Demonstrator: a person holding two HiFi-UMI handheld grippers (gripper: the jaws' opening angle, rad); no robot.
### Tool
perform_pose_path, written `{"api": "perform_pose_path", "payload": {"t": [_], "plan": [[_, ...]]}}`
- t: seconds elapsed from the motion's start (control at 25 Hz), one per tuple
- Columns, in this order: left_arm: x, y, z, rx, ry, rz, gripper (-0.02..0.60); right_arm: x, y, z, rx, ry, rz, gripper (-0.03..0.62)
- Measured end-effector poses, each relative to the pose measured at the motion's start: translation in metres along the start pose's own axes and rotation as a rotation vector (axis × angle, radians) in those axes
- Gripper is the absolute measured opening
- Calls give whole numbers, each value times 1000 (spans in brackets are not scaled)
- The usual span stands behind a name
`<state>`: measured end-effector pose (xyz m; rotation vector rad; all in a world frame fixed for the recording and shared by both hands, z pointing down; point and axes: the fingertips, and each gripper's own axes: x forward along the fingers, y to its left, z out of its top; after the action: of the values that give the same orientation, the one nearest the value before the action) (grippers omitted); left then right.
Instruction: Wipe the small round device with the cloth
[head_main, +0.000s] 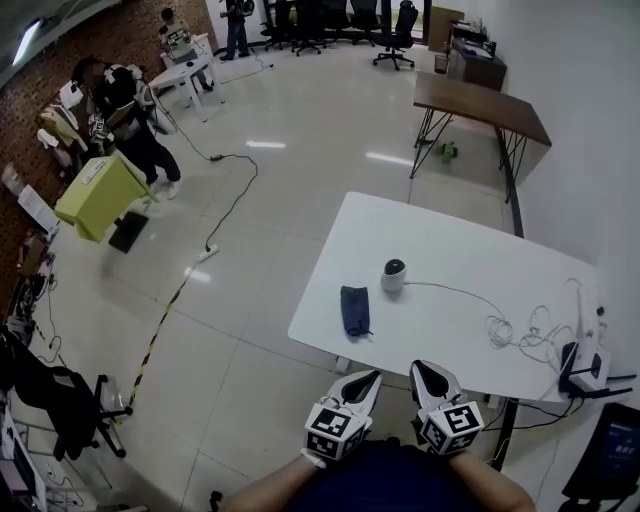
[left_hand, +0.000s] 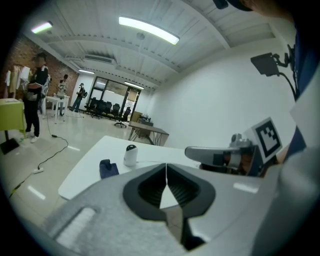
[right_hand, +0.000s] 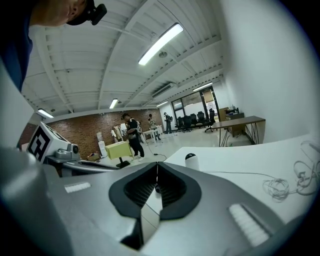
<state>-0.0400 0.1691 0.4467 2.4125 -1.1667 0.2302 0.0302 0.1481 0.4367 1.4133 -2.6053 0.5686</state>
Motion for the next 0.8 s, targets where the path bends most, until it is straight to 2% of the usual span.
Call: {"api": "perform_pose_path", "payload": {"t": [0.16,0.48,0.8], "plan": [[3,31,21,-11,-15,-21,4,29,5,9,-2,4,-35,12],[15,75,31,-66,-2,-68,4,66,11,7,13,48,-79,12],[36,106,33,-92,2,-50,4,80,-3,8,33,81,-116,12]]}}
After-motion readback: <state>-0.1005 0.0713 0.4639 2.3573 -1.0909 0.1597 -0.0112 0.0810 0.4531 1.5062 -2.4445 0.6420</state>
